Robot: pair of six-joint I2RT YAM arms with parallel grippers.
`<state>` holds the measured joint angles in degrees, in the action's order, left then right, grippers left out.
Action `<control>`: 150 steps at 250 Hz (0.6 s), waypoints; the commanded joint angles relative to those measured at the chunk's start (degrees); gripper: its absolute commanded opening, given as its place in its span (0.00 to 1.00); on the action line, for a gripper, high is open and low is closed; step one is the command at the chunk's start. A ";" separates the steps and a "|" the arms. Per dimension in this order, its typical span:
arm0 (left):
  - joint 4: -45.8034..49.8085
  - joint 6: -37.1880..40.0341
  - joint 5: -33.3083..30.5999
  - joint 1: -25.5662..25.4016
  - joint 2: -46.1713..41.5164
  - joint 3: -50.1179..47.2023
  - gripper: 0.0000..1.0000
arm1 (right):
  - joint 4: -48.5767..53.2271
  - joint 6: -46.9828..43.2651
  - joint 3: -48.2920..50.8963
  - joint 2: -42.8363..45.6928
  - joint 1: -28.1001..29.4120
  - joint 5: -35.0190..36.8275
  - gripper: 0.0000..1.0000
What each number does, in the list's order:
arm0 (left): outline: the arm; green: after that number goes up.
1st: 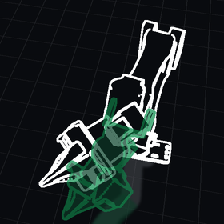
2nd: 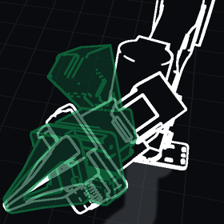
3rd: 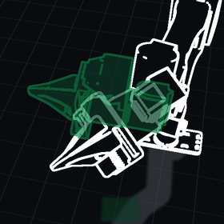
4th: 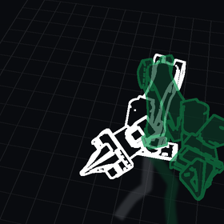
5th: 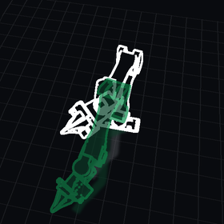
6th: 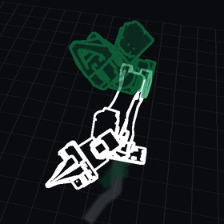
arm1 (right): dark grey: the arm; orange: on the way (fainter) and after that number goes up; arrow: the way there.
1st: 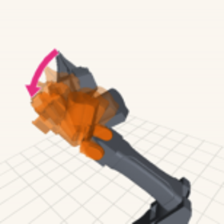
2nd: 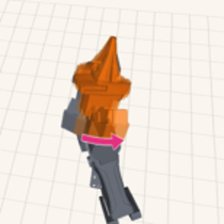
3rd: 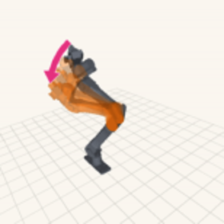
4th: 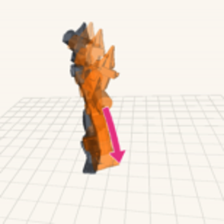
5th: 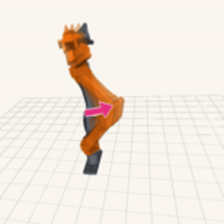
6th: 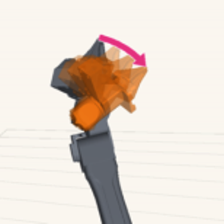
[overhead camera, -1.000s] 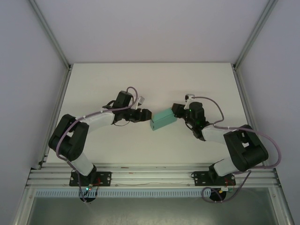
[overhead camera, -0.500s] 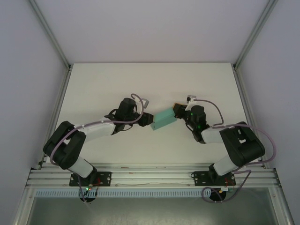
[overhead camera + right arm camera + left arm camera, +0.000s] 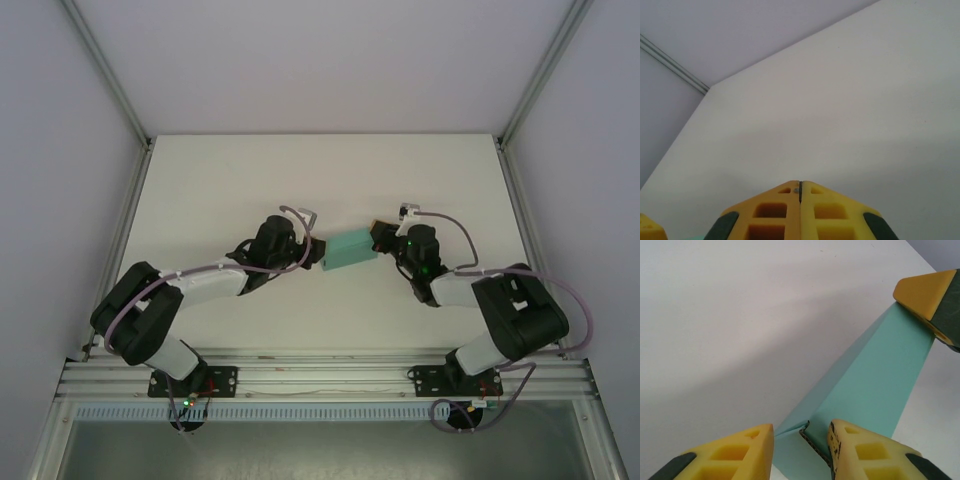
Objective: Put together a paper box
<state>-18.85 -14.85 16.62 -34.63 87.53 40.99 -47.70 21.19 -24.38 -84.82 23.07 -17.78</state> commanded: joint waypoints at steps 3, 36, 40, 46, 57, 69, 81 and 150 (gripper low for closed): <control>16.33 0.85 -5.10 -0.02 2.84 0.14 0.38 | 26.39 -0.89 0.58 1.33 0.82 0.79 0.11; 21.39 -0.37 -5.69 0.03 3.12 7.18 0.48 | 37.05 -0.01 -5.14 5.09 0.75 3.86 0.22; 21.83 -0.35 -5.44 0.00 3.21 8.06 0.49 | 37.78 -0.09 -5.76 5.36 0.76 4.10 0.23; 22.50 -0.35 -5.32 0.00 3.38 9.35 0.50 | 38.74 -0.03 -6.65 5.72 0.84 4.08 0.25; 23.89 -0.64 -5.08 0.01 3.78 11.80 0.57 | 40.39 0.08 -8.31 6.34 0.76 4.53 0.28; 25.33 -0.51 -4.32 0.02 4.07 14.35 0.64 | 42.01 -0.05 -10.11 6.84 0.81 4.46 0.28; 26.79 -0.98 -4.48 0.09 4.22 16.53 0.71 | 44.20 0.29 -12.27 7.46 0.80 5.26 0.30; 35.25 -4.88 -8.03 2.99 0.87 25.58 1.00 | 54.61 -2.39 -21.89 10.70 0.76 10.19 0.66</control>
<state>9.89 -16.97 11.42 -34.11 91.31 62.92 -2.20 20.93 -42.26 -76.44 23.73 -11.81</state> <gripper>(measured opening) 0.998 0.608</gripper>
